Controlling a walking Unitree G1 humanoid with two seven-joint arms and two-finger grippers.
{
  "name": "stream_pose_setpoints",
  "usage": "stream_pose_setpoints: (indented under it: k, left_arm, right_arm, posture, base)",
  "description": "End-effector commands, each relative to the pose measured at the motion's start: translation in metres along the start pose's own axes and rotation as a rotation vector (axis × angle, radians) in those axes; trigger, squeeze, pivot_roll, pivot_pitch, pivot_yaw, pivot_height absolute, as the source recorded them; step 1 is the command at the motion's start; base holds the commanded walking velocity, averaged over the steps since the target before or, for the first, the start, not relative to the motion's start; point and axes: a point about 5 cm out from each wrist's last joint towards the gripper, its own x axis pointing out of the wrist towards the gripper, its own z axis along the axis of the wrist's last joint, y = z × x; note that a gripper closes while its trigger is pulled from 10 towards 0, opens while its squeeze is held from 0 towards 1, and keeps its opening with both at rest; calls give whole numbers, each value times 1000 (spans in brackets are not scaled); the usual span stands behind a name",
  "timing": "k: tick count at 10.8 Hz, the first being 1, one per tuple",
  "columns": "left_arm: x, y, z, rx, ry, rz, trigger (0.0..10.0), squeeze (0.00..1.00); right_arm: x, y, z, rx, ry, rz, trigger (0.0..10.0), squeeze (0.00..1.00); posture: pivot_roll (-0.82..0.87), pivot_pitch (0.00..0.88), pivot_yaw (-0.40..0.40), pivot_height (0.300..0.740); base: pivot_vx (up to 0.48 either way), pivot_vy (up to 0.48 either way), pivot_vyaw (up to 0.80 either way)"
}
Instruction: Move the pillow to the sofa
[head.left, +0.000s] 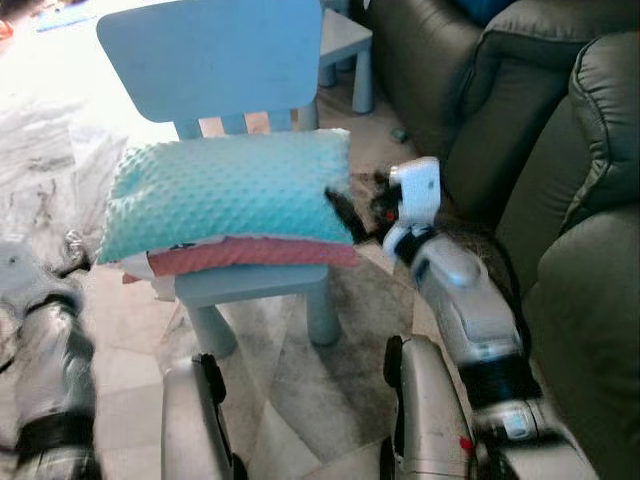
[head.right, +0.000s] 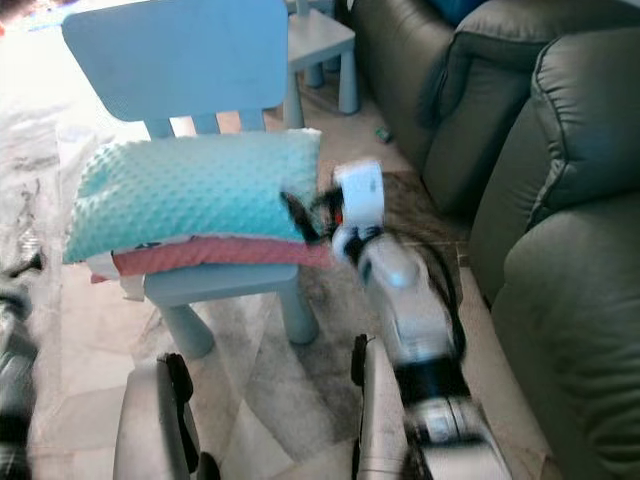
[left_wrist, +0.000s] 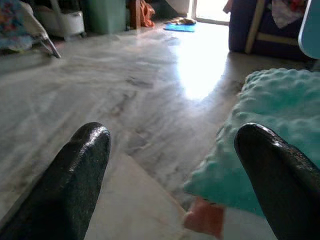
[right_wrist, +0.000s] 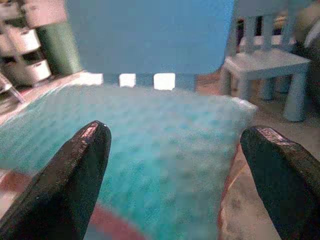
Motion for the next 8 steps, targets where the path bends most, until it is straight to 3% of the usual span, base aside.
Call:
stream_pose_setpoints:
  k: [1, 2, 4, 5, 8]
  left_arm:
    - [6, 4, 6, -28, -19, 15, 10000, 0]
    - [14, -6, 9, -79, -9, -2, 10000, 0]
    - [25, -17, 14, -44, 2, -27, 10000, 0]
    - [33, -17, 17, -22, 19, -23, 10000, 0]
    - [46, -13, 41, -76, -17, -57, 10000, 0]
  right_arm:
    - [4, -3, 0, 23, -7, -22, 10000, 0]
    - [11, -3, 2, 31, -18, -11, 10000, 0]
    - [24, 2, 0, 52, 3, 27, 10000, 0]
    - [31, 6, -3, 87, 24, 45, 10000, 0]
    - [45, 13, -5, 158, 45, 29, 10000, 0]
  posture:
    - [-143, 227, 43, 432]
    - [-149, 243, 41, 432]
    - [-151, 269, 39, 432]
    - [-145, 283, 40, 432]
    - [-129, 315, 54, 432]
  base:
    - [0, 0, 0]
    - [0, 0, 0]
    - [0, 0, 0]
    - [0, 0, 0]
    - [0, 0, 0]
